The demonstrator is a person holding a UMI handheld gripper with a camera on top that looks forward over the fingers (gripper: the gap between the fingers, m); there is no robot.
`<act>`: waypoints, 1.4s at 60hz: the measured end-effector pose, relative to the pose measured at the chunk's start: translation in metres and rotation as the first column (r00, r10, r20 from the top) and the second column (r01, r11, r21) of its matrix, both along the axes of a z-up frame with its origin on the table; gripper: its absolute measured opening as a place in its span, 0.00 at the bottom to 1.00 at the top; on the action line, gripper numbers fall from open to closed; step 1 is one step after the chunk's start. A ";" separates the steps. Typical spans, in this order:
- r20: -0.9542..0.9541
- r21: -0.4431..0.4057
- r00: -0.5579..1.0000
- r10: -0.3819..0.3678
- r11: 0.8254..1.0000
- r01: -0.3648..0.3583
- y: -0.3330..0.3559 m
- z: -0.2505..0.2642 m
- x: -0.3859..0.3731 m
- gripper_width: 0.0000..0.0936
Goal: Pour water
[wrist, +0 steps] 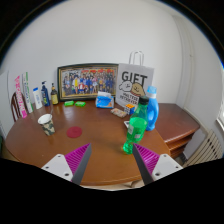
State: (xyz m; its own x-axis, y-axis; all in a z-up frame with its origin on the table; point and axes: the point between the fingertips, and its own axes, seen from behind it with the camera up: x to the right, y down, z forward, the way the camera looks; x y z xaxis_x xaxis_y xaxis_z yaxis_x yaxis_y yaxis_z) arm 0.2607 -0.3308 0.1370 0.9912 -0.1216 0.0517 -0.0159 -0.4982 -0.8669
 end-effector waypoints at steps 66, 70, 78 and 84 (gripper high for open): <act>0.323 0.145 0.945 -0.046 0.989 -0.001 0.144 0.018 0.069 0.37; 0.434 0.142 0.901 -0.014 0.988 -0.053 0.157 0.044 0.047 0.37; 0.691 0.090 0.721 0.052 0.984 -0.157 0.189 0.085 -0.009 0.37; 0.835 0.030 0.541 0.097 0.975 -0.220 0.208 0.100 -0.057 0.37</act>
State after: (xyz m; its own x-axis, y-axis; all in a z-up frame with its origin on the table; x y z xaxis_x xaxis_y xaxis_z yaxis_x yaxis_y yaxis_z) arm 0.2035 -0.1231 0.2375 0.5211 -0.0331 0.8528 0.8047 -0.3140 -0.5039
